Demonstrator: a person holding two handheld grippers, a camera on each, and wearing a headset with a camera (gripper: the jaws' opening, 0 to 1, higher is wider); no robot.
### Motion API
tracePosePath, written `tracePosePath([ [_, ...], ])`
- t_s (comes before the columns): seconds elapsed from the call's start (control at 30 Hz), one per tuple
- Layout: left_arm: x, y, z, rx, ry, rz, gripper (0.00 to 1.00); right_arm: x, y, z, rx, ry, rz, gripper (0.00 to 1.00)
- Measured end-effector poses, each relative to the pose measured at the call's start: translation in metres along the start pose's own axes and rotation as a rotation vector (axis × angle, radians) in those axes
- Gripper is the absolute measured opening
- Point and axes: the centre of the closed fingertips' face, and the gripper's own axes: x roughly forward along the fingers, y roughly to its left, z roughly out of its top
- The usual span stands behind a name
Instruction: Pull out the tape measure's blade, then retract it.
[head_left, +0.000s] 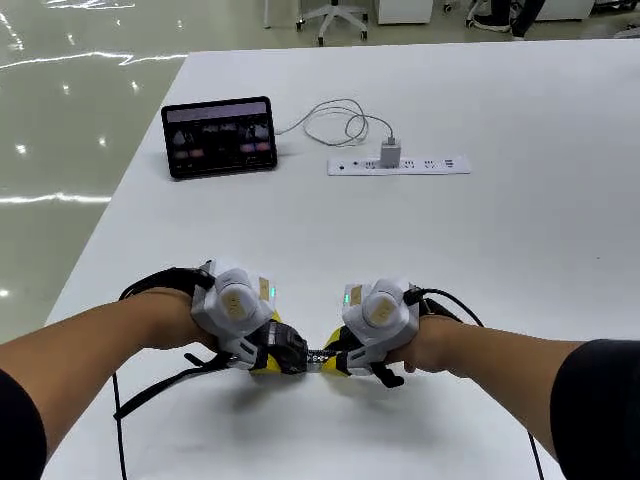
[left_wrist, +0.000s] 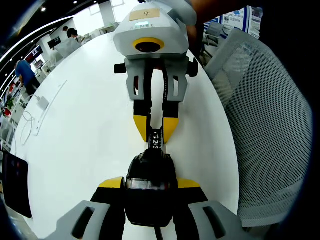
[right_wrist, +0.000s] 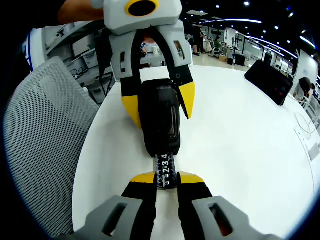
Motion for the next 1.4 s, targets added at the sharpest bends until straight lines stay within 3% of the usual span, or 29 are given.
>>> tracePosePath([
  [1.4,0.0,-0.001,0.0,-0.008,-0.003,0.001,0.33,-0.021,-0.003,-0.021,0.004,0.03,-0.009,0.11],
])
